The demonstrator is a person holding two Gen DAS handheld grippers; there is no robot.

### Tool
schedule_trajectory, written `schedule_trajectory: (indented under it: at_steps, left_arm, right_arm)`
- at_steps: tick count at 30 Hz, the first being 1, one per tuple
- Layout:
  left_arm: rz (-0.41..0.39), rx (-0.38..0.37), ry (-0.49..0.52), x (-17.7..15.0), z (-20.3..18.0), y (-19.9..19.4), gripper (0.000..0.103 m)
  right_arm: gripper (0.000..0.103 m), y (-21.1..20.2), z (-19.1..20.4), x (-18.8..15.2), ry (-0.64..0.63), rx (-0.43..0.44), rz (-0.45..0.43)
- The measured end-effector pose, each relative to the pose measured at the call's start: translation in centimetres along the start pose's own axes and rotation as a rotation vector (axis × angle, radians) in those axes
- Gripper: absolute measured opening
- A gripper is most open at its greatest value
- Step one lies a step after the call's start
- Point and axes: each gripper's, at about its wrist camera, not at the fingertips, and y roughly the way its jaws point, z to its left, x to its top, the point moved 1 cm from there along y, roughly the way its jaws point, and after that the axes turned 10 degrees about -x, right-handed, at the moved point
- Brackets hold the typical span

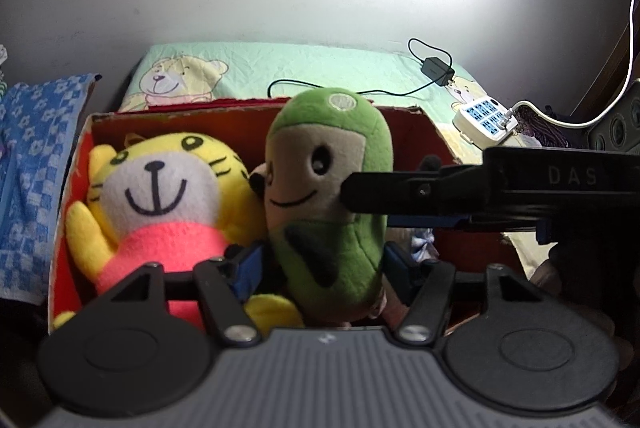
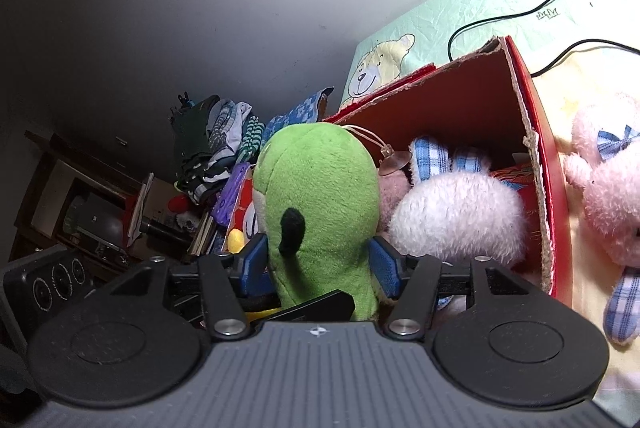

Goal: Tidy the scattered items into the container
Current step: 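Lower the green bean plush into the box beside the tiger plush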

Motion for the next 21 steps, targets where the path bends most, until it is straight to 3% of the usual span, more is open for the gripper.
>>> schedule_trajectory:
  at_steps: [5,10,12,21]
  left_arm:
    - [-0.036,0.016,0.006,0.0,-0.6,-1.1,0.064]
    - [-0.027,0.05,0.002,-0.1,-0.9,-1.0,0.065]
    - [-0.023,0.063,0.003,-0.1,-1.0,-0.9,0.065]
    - [0.004,0.123,0.015,-0.3,-1.6,-0.6,0.068]
  right_arm:
    - [0.056,-1.6,0.5,0.2,-0.021,-0.021,-0.067]
    - [0.04,-2.2,1.3,0.4,-0.045,-0.06,-0.131]
    - [0.033,-1.7,1.4,0.4,-0.04,-0.083,-0.117]
    - [0.032,-0.7,0.2,0.0,0.04,-0.066,-0.088]
